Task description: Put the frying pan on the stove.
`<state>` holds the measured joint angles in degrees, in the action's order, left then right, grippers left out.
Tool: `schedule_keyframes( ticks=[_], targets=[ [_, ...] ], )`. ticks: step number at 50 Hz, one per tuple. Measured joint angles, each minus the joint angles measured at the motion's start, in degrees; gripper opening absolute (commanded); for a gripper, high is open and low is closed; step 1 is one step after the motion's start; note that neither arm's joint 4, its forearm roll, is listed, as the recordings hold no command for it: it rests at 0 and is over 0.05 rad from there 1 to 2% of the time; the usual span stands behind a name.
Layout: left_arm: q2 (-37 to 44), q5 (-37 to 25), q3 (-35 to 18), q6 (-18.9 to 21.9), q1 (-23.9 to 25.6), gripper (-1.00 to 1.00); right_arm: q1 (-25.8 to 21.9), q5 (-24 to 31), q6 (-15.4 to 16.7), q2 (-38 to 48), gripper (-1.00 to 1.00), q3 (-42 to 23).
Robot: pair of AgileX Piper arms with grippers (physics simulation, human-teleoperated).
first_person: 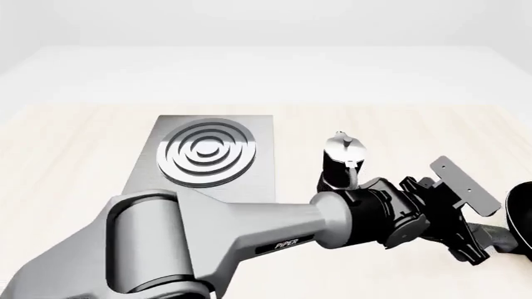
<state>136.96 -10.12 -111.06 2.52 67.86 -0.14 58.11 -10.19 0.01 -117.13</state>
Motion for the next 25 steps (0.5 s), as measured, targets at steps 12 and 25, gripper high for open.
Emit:
schedule_keyframes(
  ticks=[12, 25],
  targets=[
    [2.0, -1.0, -1.5, 0.2, -0.3, 1.00, -0.2, 0.0, 0.1, 0.0, 1.00, 0.0],
    [3.8, -2.1, -3.1, 0.4, -0.4, 1.00, -0.5, 0.0, 0.2, 0.0, 1.00, -0.1]
  ],
)
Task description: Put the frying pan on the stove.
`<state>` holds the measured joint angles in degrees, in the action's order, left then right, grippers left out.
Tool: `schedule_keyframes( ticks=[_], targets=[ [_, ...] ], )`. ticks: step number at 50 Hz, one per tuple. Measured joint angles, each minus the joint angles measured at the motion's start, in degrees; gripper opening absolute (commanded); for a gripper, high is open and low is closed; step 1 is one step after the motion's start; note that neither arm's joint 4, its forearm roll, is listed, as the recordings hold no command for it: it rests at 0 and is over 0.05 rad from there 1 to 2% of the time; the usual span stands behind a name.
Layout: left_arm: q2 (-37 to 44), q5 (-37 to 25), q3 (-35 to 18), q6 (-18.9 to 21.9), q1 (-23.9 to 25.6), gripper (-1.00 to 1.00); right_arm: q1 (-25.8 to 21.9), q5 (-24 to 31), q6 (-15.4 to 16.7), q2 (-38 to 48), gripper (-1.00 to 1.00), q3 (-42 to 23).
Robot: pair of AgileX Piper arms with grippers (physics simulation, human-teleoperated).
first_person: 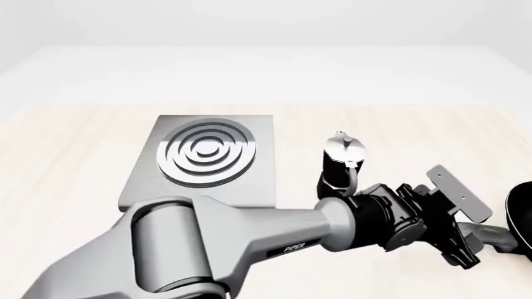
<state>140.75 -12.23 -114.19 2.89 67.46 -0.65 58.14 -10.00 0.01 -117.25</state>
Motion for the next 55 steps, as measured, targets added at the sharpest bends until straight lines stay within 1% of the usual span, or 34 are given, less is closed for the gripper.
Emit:
schedule_keyframes(
  ticks=[33, 51, 52, 55],
  targets=[
    [3.3, -1.6, -2.2, 0.0, 0.5, 1.00, -0.5, 0.0, 0.3, 0.0, 1.00, -0.1],
    [4.9, -2.9, -4.4, 0.3, 0.6, 1.00, -0.5, 0.1, 0.2, 0.0, 1.00, 0.0],
    [5.0, -2.9, -4.5, 0.4, 0.6, -1.00, -0.5, 0.1, 0.2, 0.0, 1.00, 0.0],
    [5.1, -3.1, -4.9, 0.6, 0.7, -1.00, -0.5, 0.1, 0.2, 0.0, 1.00, 0.0]
  ],
)
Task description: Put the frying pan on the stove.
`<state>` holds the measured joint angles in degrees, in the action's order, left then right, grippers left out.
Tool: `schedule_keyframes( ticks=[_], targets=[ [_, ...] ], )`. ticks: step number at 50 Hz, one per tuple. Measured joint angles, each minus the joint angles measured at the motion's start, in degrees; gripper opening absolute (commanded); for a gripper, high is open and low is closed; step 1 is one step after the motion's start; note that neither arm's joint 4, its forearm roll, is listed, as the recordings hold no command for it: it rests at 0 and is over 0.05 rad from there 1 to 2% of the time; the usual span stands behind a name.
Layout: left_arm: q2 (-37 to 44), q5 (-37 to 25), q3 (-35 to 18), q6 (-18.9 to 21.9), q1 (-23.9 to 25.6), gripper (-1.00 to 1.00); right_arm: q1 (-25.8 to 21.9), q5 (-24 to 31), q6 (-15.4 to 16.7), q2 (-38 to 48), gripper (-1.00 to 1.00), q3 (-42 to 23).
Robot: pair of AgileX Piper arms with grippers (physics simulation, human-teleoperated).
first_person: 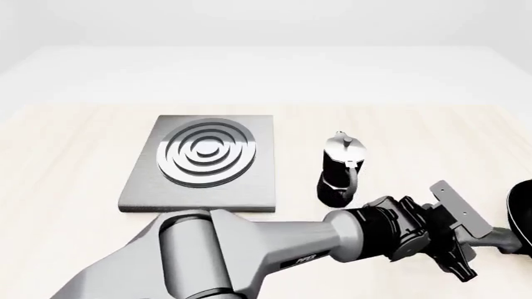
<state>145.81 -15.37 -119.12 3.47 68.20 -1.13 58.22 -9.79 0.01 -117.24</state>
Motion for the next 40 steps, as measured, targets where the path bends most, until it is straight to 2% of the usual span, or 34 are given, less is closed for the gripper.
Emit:
schedule_keyframes(
  ticks=[19, 40],
  targets=[
    [-1.2, 1.1, 1.7, 0.9, 0.6, -1.00, -0.3, 0.0, 0.2, 0.0, 1.00, 0.0],
    [-5.8, 5.1, 9.2, 0.0, 1.2, -1.00, -0.7, 0.1, 0.4, 0.0, 1.00, 0.0]
  ],
)
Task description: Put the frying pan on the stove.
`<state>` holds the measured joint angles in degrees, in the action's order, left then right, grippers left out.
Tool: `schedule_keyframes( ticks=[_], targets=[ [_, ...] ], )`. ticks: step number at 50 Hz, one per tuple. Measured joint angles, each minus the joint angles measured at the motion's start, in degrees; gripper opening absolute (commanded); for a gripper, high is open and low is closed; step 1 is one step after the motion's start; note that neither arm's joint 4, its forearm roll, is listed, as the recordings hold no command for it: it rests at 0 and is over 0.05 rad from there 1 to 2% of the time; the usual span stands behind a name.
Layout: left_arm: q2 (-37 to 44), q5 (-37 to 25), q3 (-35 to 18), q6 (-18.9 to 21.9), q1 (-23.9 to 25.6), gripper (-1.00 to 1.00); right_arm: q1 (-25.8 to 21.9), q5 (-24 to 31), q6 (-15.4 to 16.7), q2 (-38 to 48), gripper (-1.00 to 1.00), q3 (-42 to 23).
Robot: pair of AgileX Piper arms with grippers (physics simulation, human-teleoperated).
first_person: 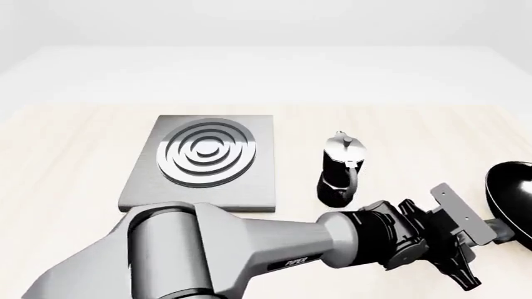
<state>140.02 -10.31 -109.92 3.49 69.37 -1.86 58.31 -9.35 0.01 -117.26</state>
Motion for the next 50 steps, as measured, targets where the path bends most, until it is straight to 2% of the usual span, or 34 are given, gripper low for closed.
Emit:
schedule_keyframes(
  ticks=[26, 50],
  targets=[
    [-6.0, 4.6, 7.0, 0.0, 0.9, -1.00, -0.1, 0.1, 0.1, 0.0, 1.00, 0.1],
    [-9.5, 6.2, 8.2, 0.6, -1.4, -1.00, -0.3, 0.1, 0.4, 0.0, 1.00, 0.2]
  ],
)
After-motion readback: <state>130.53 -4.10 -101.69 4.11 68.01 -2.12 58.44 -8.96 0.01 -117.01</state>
